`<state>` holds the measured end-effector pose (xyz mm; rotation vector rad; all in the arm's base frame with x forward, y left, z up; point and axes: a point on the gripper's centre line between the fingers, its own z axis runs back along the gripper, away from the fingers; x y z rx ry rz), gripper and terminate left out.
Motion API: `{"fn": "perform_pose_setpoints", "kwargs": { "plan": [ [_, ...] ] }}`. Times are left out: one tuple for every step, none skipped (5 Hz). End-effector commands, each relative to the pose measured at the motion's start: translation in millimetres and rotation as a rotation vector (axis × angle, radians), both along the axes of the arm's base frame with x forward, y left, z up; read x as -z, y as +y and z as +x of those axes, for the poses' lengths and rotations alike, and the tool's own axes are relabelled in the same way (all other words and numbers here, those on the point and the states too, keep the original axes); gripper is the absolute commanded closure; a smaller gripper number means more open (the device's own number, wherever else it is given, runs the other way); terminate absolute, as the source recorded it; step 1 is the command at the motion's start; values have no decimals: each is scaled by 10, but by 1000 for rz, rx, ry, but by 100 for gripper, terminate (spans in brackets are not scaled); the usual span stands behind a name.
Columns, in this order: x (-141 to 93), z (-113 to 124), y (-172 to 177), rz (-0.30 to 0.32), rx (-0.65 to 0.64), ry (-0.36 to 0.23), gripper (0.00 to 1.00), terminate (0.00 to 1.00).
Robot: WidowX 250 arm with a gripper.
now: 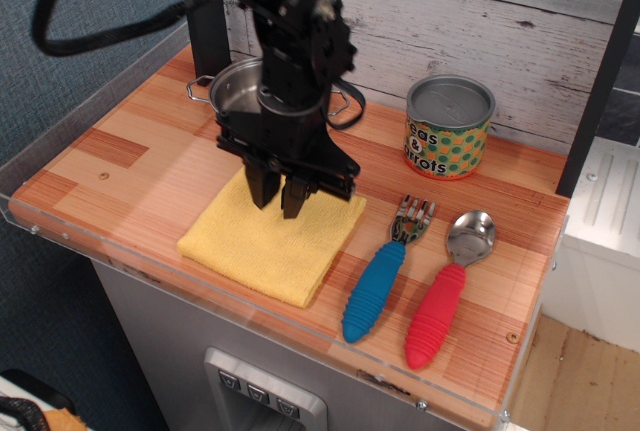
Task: Move yellow cloth to left of fork.
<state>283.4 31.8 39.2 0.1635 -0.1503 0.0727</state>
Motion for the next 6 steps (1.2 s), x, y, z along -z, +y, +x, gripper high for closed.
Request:
{"fn": "perform_pose_setpoints", "kwargs": {
  "plan": [
    [-493,112,35,2,29,-108,0,0],
    [-641,151,43,-19,20,-134,0,0],
    [-775,238,-4,-30,21,-152,0,0],
    [-867,314,-99,-63,32,-163,0,0],
    [-952,301,-95,-55,37,-169,0,0],
    [-969,214,99,-52,-18,-179,0,0]
  ]
}}
